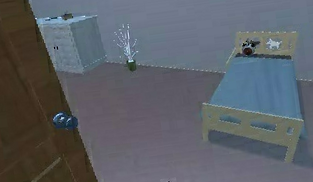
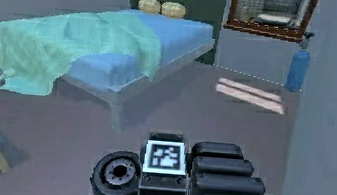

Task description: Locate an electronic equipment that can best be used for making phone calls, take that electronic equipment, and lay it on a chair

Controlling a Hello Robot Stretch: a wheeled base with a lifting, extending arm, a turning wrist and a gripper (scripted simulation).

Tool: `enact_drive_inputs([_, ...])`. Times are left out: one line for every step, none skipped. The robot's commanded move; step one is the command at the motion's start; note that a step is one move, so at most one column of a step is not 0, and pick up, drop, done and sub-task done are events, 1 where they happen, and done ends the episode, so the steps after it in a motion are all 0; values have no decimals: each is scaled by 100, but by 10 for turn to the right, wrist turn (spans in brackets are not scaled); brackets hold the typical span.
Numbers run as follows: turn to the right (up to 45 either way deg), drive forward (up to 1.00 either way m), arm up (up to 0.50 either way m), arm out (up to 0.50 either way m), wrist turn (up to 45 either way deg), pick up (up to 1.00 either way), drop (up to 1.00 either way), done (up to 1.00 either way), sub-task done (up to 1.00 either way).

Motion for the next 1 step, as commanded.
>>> enact_drive_inputs([180,0,0,0,0,0,0,0,0])
